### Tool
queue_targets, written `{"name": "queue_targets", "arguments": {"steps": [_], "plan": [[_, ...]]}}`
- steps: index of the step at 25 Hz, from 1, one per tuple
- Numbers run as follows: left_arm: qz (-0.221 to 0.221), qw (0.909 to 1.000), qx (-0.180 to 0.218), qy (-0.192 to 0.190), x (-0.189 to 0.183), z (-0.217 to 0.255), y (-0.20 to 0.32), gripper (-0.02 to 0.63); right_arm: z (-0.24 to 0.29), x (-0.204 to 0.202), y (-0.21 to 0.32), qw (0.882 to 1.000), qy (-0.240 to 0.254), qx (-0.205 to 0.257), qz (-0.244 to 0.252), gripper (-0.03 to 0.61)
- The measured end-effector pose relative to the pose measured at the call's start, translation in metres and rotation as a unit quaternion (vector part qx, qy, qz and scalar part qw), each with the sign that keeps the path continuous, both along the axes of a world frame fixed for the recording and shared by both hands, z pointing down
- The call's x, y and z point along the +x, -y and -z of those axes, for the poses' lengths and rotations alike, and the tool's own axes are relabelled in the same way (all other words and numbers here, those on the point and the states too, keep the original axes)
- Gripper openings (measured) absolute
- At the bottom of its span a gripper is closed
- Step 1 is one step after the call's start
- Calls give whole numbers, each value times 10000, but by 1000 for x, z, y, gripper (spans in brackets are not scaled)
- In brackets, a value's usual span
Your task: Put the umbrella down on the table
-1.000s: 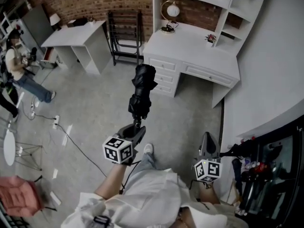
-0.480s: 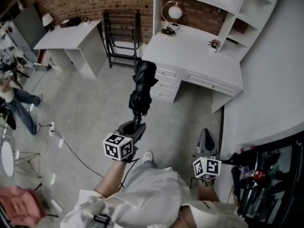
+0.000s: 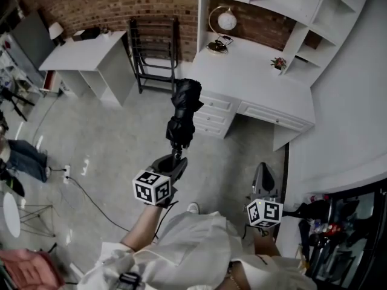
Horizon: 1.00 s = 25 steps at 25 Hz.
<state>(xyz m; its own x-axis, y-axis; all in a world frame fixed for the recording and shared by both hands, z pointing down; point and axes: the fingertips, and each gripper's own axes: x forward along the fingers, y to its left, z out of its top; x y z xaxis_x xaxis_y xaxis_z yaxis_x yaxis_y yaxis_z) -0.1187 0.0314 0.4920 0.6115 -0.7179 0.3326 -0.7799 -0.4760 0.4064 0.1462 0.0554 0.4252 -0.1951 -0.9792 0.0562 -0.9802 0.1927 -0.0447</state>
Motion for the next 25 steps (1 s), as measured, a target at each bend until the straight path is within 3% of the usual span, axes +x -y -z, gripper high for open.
{"name": "queue_targets", "arguments": {"steps": [5,14,25], "plan": [[-11,10000,-46,-26,-16,-4,28,143,0,-19,25,10000,-27,-34,-11,18],[135,9997,-194,-67,-19,-18,63,143,-8,-16,69,9999,-53,-100,47,18],[335,9993,-171,41,2,-17,159,143,-14,-6,181,9992,87,-35,401,18]]}}
